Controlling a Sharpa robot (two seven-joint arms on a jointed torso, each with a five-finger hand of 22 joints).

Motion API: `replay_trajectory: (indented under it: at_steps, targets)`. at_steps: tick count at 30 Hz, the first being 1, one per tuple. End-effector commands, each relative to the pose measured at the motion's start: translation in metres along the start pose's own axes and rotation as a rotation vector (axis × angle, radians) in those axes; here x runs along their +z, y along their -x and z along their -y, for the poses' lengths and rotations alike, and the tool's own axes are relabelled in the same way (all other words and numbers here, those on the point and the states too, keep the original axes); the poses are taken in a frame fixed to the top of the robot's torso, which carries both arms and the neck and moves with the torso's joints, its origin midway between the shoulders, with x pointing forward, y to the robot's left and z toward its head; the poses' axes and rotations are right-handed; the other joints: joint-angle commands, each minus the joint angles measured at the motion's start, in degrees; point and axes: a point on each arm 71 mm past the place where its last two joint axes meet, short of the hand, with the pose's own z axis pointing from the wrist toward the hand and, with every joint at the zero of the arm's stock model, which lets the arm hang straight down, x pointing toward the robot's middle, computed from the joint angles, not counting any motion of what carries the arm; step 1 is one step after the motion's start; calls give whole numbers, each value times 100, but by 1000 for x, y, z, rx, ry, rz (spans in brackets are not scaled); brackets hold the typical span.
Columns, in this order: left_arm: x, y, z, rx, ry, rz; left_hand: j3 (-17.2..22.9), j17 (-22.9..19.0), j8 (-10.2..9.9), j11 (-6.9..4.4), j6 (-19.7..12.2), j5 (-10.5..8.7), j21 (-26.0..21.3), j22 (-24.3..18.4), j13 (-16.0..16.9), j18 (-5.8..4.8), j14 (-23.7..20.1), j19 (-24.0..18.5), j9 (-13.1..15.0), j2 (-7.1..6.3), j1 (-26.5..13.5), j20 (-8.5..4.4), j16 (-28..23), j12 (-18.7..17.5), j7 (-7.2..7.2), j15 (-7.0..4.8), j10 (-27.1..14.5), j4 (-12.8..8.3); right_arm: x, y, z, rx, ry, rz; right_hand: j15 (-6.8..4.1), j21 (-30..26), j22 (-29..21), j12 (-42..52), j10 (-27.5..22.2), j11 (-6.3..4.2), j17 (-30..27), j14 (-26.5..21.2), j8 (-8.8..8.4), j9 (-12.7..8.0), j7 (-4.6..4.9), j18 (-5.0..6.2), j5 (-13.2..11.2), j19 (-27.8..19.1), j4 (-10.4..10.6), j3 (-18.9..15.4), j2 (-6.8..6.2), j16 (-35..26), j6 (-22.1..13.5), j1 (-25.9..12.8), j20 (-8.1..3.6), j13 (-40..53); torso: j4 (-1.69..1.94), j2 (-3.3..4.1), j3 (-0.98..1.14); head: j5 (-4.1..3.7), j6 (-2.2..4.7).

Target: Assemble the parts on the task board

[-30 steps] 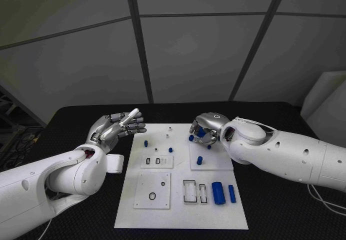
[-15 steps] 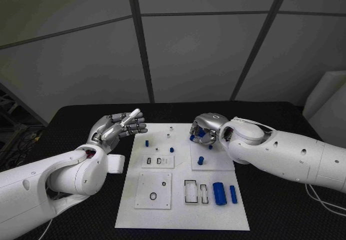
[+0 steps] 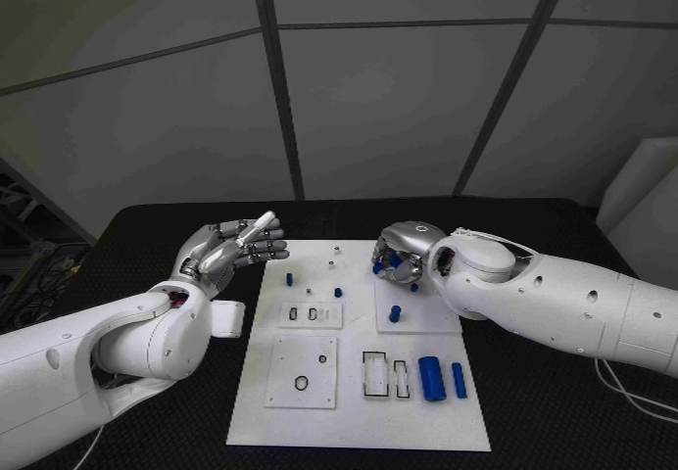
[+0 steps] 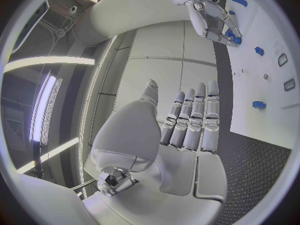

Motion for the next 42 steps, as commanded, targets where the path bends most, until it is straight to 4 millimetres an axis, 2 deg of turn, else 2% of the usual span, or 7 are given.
replay_trajectory:
  at_steps: [1,11,18,22,25,34,42]
  targets:
    - [0,0,2,4,-13,-10,-4,5,-20,9,48,18,12,-5,-6,-106,14,48,-8,-3,66,-2,-21,-34,10,4,27,-42,1,-1,-1,-7,-1,-17,-4,26,8,22,55,10,-1,192,33,7,0,-60,25,35,-6,55,66,28,40,27,0,8,3,6,1,12,-1]
    - [0,1,2,5,-11,-7,-16,6,-30,15,49,18,6,-9,-7,-108,4,48,-10,5,67,-1,-41,-49,18,9,25,-49,-2,7,0,20,5,96,-77,140,207,123,442,-81,56,180,228,96,-58,-93,-134,147,-77,334,305,127,508,211,-53,65,-14,14,9,41,1]
    - [1,2,2,6,-10,-6,-25,7,-38,20,47,18,0,-14,-8,-109,-3,46,-11,12,71,1,-59,-62,24,13,21,-55,-4,18,-4,54,15,190,-109,218,362,136,554,-118,75,180,270,120,-89,-125,-72,254,-102,370,309,158,599,209,-86,95,-10,15,-5,3,50]
    - [2,2,1,6,-9,-6,-34,7,-47,25,44,18,-6,-18,-10,-110,-10,44,-12,15,75,2,-74,-74,29,17,17,-63,3,24,-9,60,9,219,-112,227,377,123,567,-120,72,179,273,125,-92,-128,-99,262,-90,368,301,164,610,176,-94,101,-26,-8,4,-10,53]
    - [2,2,1,5,-8,-7,-41,7,-53,27,42,18,-10,-20,-10,-111,-16,42,-13,18,77,4,-86,-82,32,20,14,-67,10,26,-14,62,7,232,-114,232,383,105,567,-122,65,177,269,126,-94,-129,-149,264,-84,369,293,167,607,155,-98,104,-31,-13,-8,-10,83]
    - [3,0,0,2,-4,-13,-58,7,-67,33,38,18,-23,-29,-10,-114,-31,35,-14,25,79,9,-116,-100,38,27,12,-77,31,26,-27,67,5,243,-112,235,385,70,550,-116,59,173,253,124,-90,-129,-219,260,-77,368,279,174,588,125,-100,104,-7,-11,-23,-13,79]
    - [3,-1,1,0,-3,-16,-70,6,-76,36,38,18,-34,-36,-10,-115,-43,26,-13,31,81,12,-139,-112,40,32,12,-83,49,21,-39,71,6,203,-102,243,400,30,521,-102,57,172,229,118,-77,-133,-252,265,-59,363,266,183,556,85,-96,102,-12,6,-20,12,68]
